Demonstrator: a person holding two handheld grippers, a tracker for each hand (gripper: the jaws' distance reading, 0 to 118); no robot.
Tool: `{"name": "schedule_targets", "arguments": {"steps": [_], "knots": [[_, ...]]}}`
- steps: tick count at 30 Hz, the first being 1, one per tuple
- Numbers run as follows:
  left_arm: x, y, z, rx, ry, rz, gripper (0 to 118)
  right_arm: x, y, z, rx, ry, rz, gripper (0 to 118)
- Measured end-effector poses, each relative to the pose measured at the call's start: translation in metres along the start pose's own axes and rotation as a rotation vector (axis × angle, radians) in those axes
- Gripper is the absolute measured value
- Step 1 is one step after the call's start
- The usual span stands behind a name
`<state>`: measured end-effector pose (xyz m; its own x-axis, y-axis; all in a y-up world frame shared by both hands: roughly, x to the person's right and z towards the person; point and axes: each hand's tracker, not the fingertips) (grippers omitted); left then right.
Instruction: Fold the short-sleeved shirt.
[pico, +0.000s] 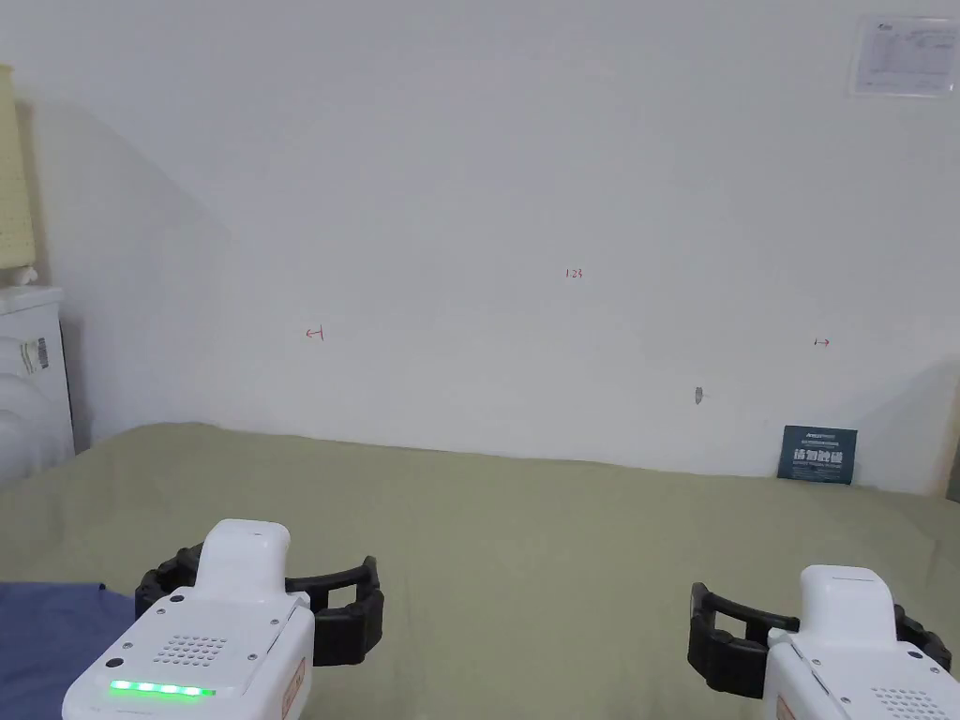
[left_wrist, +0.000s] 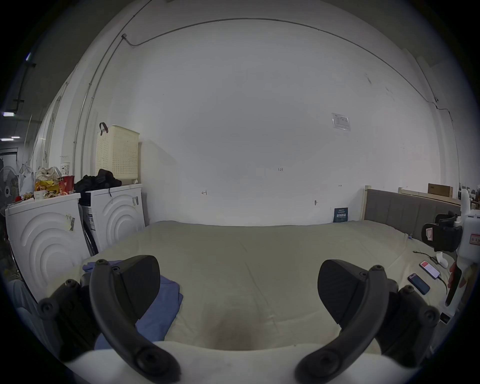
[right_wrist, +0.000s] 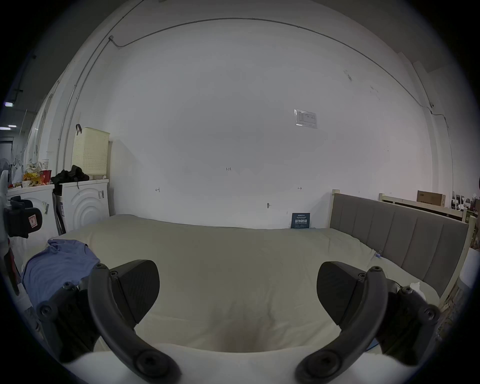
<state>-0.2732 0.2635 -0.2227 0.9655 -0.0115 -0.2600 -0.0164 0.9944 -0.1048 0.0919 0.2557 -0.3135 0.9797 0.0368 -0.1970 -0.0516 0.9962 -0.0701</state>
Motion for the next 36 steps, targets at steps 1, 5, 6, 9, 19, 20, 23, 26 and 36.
{"name": "schedule_targets", "arguments": {"steps": [1,5,6,9,19,20,23,26,36], "knots": [[0.0,0.0,0.0,0.0,0.002,-0.002,118,0.0,0.0,0.0,0.0,-0.001,0.002,118],[-0.001,0.001,0.001,0.001,0.002,-0.001,118,-0.002,0.0,0.0,0.001,0.004,0.01,118],[-0.001,0.001,0.0,0.001,0.002,0.002,118,-0.002,0.0,0.0,0.003,0.009,0.012,118],[-0.003,0.001,0.0,-0.003,0.006,0.002,118,-0.004,0.0,-0.001,0.002,0.004,0.029,118],[-0.005,0.001,-0.001,-0.006,0.003,0.004,118,-0.006,-0.001,-0.001,0.004,0.024,0.019,118],[-0.005,0.001,-0.001,-0.006,0.006,0.002,118,-0.007,-0.001,-0.001,0.003,0.026,0.017,118],[-0.004,0.0,-0.001,-0.005,0.003,-0.003,118,-0.009,-0.002,-0.001,-0.003,0.03,0.012,118],[-0.003,0.0,-0.001,-0.013,0.002,-0.011,118,-0.011,-0.003,-0.002,-0.003,0.03,0.016,118],[-0.003,0.002,0.001,-0.002,0.011,-0.009,118,-0.009,-0.002,-0.002,-0.004,0.022,0.003,118]]}}
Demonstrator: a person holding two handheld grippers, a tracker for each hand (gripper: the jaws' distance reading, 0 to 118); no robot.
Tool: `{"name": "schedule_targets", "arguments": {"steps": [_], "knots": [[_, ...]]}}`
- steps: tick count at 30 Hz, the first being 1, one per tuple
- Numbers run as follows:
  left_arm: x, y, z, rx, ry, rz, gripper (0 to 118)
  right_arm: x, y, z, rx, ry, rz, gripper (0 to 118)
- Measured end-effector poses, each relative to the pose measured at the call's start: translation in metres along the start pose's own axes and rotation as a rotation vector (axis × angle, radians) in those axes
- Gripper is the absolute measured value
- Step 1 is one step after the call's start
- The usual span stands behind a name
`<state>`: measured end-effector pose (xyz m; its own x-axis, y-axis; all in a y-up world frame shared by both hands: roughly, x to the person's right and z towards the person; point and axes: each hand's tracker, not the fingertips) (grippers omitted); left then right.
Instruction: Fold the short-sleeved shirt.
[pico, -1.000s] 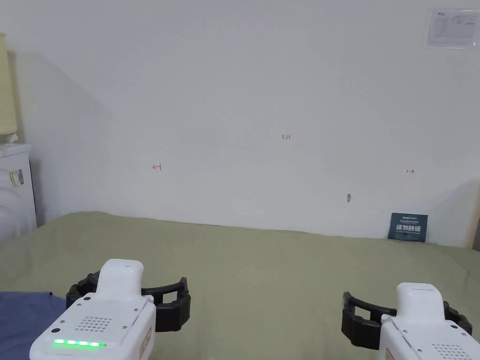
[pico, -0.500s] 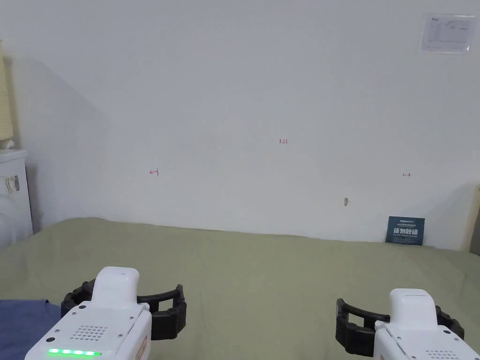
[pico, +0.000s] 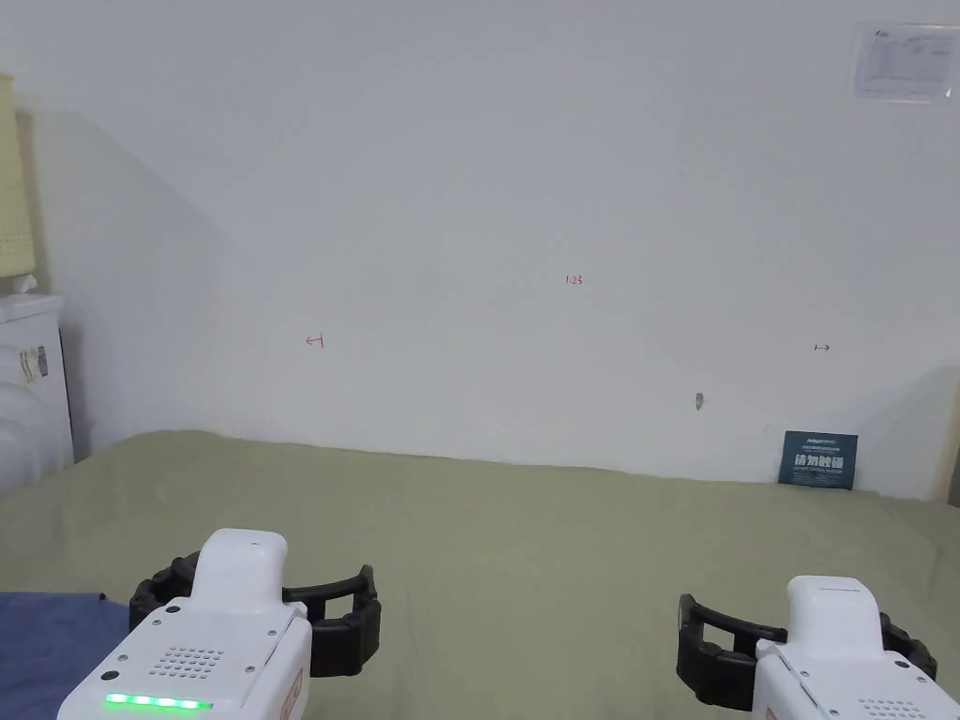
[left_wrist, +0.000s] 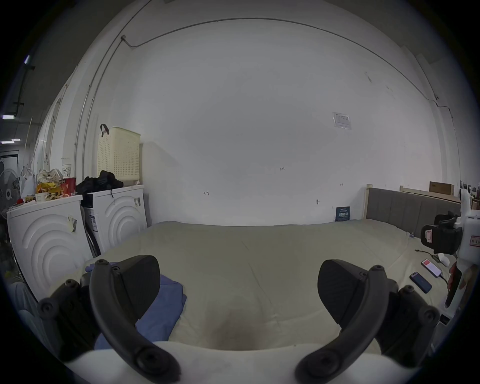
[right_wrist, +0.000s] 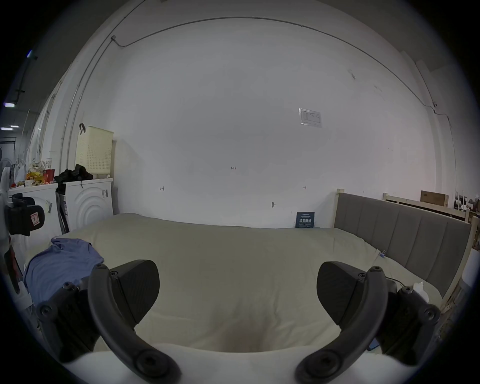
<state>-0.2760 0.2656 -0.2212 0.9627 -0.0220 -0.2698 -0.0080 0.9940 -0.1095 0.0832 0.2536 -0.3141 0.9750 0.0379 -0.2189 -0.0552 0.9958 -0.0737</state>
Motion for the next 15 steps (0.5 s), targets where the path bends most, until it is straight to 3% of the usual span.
{"name": "schedule_targets", "arguments": {"steps": [15], "knots": [[0.0019,0.0012,0.0022,0.013,0.009,0.027,118,0.0016,0.0004,0.0025,-0.002,-0.013,0.01,118]]}}
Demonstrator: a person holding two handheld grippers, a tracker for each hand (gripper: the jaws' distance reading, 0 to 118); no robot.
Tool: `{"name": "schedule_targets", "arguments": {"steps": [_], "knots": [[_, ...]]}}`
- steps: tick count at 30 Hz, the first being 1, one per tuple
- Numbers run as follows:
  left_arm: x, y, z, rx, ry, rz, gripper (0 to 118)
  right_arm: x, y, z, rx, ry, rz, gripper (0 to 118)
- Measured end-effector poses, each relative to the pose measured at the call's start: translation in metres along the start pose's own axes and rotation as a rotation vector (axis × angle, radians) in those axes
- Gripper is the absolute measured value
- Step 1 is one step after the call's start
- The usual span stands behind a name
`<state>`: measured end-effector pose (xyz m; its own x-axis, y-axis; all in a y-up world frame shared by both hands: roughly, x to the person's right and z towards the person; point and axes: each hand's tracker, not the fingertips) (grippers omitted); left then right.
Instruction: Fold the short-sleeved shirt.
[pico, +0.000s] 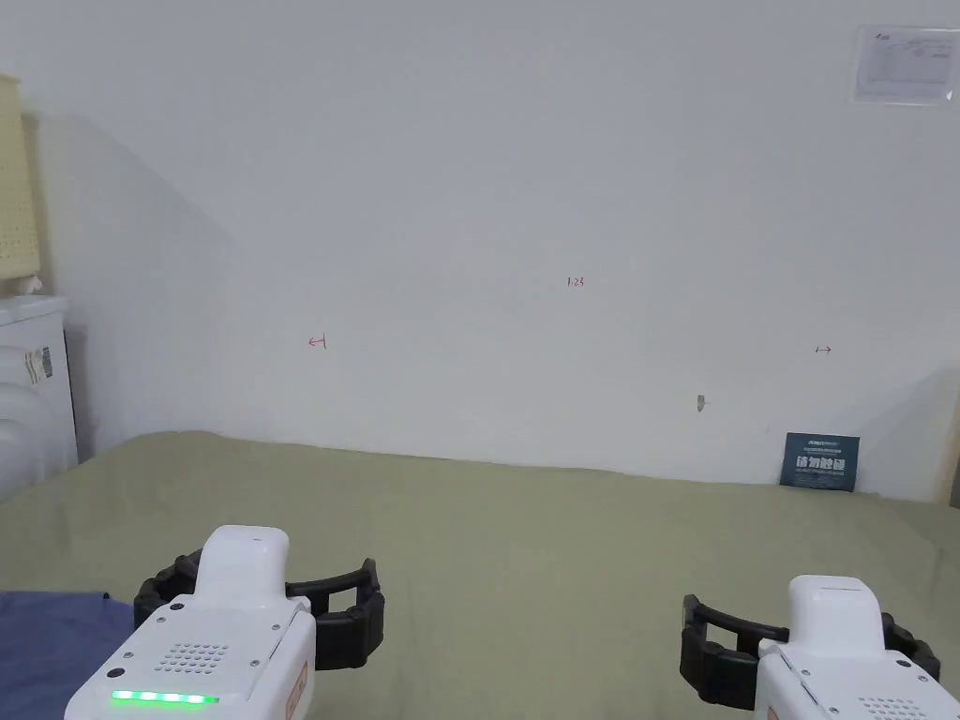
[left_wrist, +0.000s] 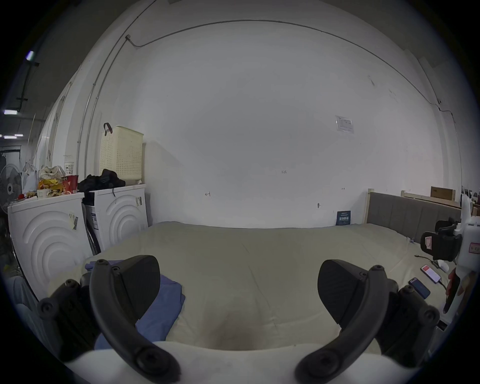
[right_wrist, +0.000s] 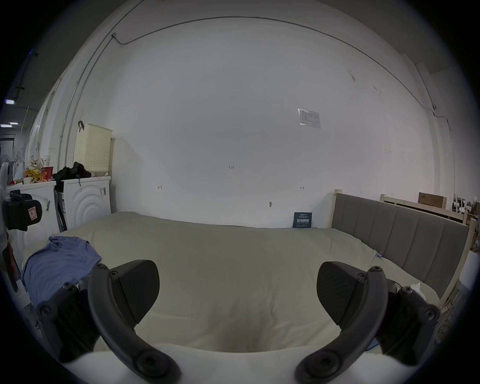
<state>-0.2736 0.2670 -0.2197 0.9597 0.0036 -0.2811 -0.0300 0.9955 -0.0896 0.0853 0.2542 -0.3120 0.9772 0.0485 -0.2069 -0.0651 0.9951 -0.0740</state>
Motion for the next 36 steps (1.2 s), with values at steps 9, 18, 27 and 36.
{"name": "schedule_targets", "arguments": {"steps": [9,18,27,36], "knots": [[-0.003,0.004,0.003,0.034,-0.035,0.031,118,0.003,0.006,0.0,0.022,0.003,-0.029,118],[0.002,0.007,0.001,0.037,0.012,-0.036,118,0.004,0.005,-0.001,-0.015,0.004,0.011,116],[0.003,-0.003,0.0,0.005,0.012,-0.072,0,0.014,-0.007,-0.002,-0.088,-0.018,-0.002,0],[-0.049,0.005,0.026,-0.012,0.141,-0.029,0,-0.047,0.023,-0.016,-0.045,0.138,0.022,0]]}}
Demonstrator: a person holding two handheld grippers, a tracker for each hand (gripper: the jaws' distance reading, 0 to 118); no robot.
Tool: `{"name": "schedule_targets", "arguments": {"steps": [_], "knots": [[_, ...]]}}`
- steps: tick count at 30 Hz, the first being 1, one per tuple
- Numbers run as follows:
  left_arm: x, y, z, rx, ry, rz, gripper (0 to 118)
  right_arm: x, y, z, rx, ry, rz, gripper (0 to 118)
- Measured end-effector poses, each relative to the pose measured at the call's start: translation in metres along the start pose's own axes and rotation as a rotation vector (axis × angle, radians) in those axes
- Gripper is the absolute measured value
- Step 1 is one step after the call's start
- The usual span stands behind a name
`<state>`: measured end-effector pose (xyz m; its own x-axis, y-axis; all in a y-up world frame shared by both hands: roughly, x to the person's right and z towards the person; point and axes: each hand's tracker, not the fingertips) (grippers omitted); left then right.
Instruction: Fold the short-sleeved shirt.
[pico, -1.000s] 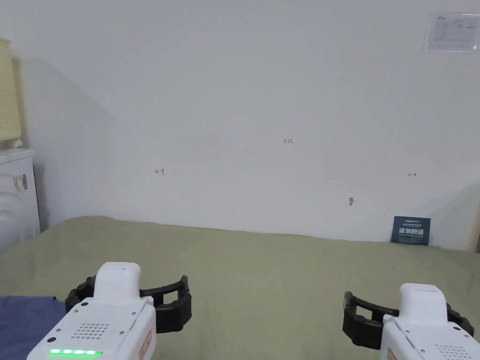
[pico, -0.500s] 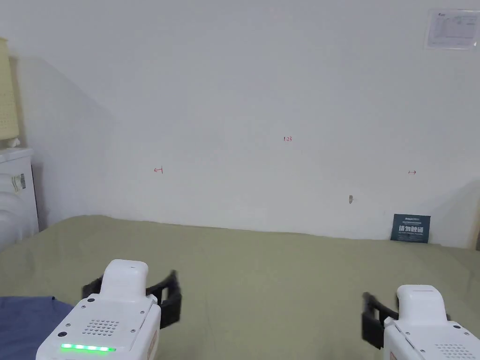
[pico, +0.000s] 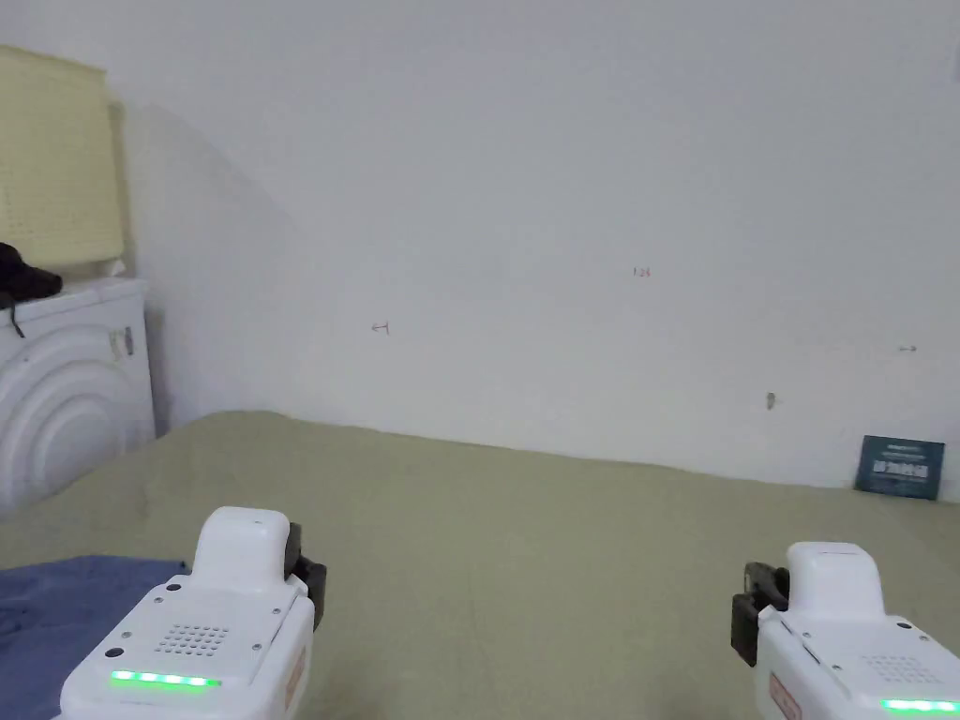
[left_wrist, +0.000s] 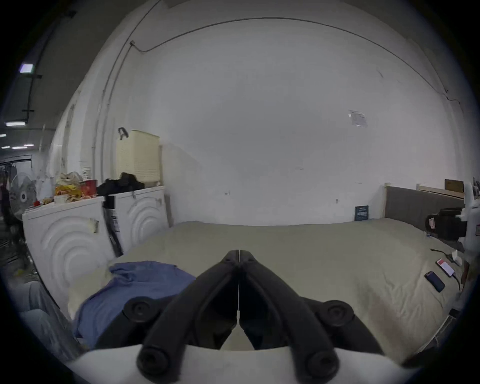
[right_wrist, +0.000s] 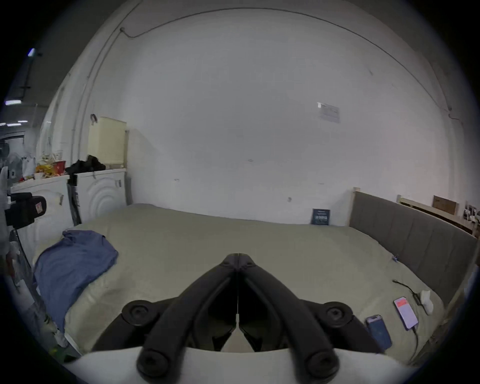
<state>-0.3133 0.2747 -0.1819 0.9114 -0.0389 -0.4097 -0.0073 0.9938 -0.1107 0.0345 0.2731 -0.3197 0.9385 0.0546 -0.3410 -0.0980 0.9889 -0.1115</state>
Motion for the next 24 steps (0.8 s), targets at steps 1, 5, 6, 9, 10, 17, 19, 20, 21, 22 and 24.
{"name": "schedule_targets", "arguments": {"steps": [1,5,6,9,10,17,19,20,21,22,24], "knots": [[-0.011,0.002,0.007,-0.001,0.043,-0.013,0,-0.011,0.002,-0.003,0.008,0.034,-0.002,0],[-0.07,0.006,0.042,-0.005,0.199,-0.038,0,-0.075,0.014,-0.02,0.015,0.181,0.005,0],[-0.085,0.005,0.054,-0.003,0.245,-0.043,0,-0.097,0.016,-0.026,0.018,0.23,0.008,0],[-0.125,0.002,0.083,-0.027,0.354,-0.018,0,-0.15,0.015,-0.035,-0.004,0.348,0.032,0],[-0.133,0.0,0.092,-0.034,0.374,-0.005,0,-0.164,0.015,-0.036,-0.01,0.384,0.025,0],[-0.167,-0.012,0.122,-0.065,0.457,0.016,0,-0.235,0.006,-0.038,-0.025,0.527,0.029,0],[-0.168,-0.017,0.116,-0.076,0.459,0.013,0,-0.241,0.006,-0.042,-0.034,0.534,0.034,0],[-0.169,-0.019,0.11,-0.09,0.458,0.019,0,-0.243,0.005,-0.044,-0.036,0.541,0.032,0],[-0.171,-0.02,0.103,-0.107,0.444,0.029,0,-0.243,0.005,-0.048,-0.04,0.543,0.034,0],[-0.172,-0.02,0.095,-0.118,0.429,0.038,0,-0.244,0.005,-0.05,-0.045,0.54,0.039,0],[-0.172,-0.017,0.072,-0.142,0.404,0.039,0,-0.244,0.005,-0.059,-0.046,0.534,0.047,0]]}}
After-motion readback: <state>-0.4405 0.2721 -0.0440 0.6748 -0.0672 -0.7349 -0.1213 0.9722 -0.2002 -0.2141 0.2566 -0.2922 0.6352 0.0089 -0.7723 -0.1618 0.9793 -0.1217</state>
